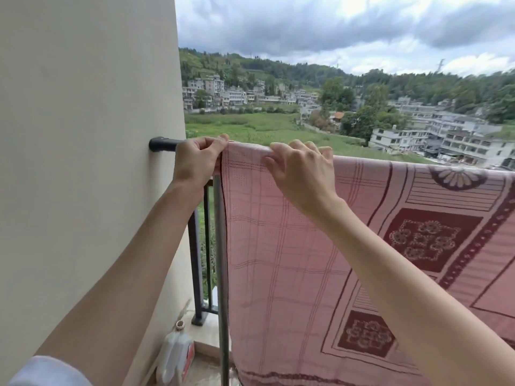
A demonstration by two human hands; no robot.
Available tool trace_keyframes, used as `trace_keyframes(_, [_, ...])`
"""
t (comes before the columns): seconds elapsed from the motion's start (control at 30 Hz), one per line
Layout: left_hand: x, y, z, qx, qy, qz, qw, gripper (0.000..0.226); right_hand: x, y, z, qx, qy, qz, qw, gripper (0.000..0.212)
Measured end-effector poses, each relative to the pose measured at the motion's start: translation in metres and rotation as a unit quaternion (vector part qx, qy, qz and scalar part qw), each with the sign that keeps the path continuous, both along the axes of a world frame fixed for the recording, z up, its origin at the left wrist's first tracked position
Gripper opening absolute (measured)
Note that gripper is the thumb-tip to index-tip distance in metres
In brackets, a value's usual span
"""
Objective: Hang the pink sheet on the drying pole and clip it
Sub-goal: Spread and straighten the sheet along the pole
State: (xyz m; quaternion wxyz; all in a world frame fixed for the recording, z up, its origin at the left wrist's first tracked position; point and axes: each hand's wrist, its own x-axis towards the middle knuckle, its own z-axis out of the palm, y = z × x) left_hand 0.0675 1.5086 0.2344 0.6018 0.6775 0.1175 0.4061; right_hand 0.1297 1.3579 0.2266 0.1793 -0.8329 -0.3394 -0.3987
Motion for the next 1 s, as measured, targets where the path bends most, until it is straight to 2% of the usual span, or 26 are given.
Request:
trace_keyframes(0.1, [-0.001, 0.005, 0.011, 0.01, -0.033, 0.018, 0.999, 0.021, 0.0, 0.012, 0.012, 0.028, -0.007, 0.036, 0.999, 0.032])
trace_keyframes(0.23, [-0.006, 0.017, 0.024, 0.043, -0.092, 0.068, 0.992, 0.021, -0.007, 0.028, 0.027, 0.104, -0.073, 0.087, 0.988, 0.031])
trace_keyframes(0.37, [-0.012, 0.031, -0.007, -0.023, -0.133, 0.097, 0.986, 0.021, -0.016, 0.046, 0.005, 0.108, -0.11, 0.142, 0.978, 0.02])
trace_keyframes(0.47, [-0.013, 0.025, -0.048, -0.056, -0.085, 0.052, 0.993, 0.022, -0.013, 0.053, -0.035, 0.076, -0.129, 0.137, 0.979, 0.016])
trace_keyframes(0.57, [-0.019, 0.014, -0.069, -0.025, -0.036, -0.019, 0.999, 0.024, -0.014, 0.048, -0.067, 0.053, -0.119, 0.15, 0.98, 0.023])
trace_keyframes(0.63, [-0.024, 0.01, -0.086, -0.007, -0.01, -0.048, 0.999, 0.023, -0.019, 0.042, -0.09, 0.038, -0.089, 0.147, 0.984, 0.032])
trace_keyframes(0.73, [-0.033, 0.001, -0.135, -0.021, 0.039, -0.097, 0.994, 0.007, -0.024, 0.025, -0.139, -0.007, -0.027, 0.124, 0.992, 0.04])
trace_keyframes(0.8, [-0.036, -0.006, -0.176, -0.047, 0.083, -0.117, 0.988, 0.01, -0.028, 0.009, -0.179, -0.037, 0.043, 0.109, 0.992, 0.043])
trace_keyframes(0.9, [-0.041, -0.016, -0.239, -0.063, 0.163, -0.129, 0.976, 0.017, -0.037, -0.023, -0.246, -0.066, 0.173, 0.081, 0.979, 0.048])
trace_keyframes(1.0, [-0.047, -0.026, -0.31, -0.07, 0.247, -0.11, 0.96, 0.023, -0.048, -0.057, -0.314, -0.084, 0.293, 0.049, 0.951, 0.051])
